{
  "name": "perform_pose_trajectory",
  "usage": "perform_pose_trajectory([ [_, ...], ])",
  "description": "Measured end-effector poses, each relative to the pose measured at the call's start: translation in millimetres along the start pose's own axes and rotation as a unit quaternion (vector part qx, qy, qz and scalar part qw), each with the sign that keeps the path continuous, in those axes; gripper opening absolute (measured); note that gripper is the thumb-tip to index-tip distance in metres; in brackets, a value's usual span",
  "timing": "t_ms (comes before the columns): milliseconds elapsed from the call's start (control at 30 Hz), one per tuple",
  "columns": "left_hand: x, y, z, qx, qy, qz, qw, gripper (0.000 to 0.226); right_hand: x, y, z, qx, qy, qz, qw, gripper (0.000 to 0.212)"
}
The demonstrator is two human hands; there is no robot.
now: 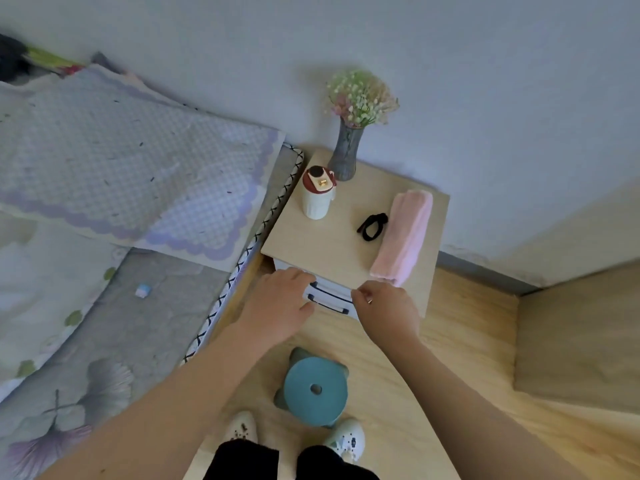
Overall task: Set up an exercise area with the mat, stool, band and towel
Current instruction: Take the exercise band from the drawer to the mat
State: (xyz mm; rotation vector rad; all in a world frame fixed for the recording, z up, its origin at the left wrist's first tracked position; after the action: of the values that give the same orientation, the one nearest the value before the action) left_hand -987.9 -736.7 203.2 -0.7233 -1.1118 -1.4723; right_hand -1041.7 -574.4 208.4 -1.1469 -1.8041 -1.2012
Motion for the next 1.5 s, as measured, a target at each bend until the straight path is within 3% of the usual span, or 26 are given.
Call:
perform_pose_trajectory([
  [233,-109,-83,-38,-0.053,-0.026,-0.097,0.994,0.053,-120,-70,44,-0.064,-0.016,-0.050,0.997,0.028],
  [467,-222,-136,-71,-0.101,-0.111,-0.153,0.977,0.065,-219,-124,93,-0.059,0.035,-0.118,0.991,0.051],
  [633,-272,-154,-95,-0.074,-0.137,-0.200,0.967,0.074,-258,-144,114,-0.043,0.062,-0.137,0.988,0.072],
  [1100,-291,-156,-93,-0.041,-0.134,-0.170,0.975,0.080,-282,-144,118,-0.027,0.092,-0.130,0.987,0.077],
  [1500,-302,-79,-100,-0.045,-0.130,-0.191,0.972,0.075,-303,-73,116,-0.021,0.075,-0.178,0.981,0.073],
])
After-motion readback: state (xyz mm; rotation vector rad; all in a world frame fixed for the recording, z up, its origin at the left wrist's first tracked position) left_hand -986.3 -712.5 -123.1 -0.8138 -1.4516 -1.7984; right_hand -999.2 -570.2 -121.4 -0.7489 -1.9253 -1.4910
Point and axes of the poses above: each hand's wrist, its own y-axis away from the middle knuckle, its own x-axis out of the back of the hand, z = x × y, the point moved 5 cm from there along -y, towards the middle knuckle, and after that the axes turned 1 degree about z, right-handed, at the moved point
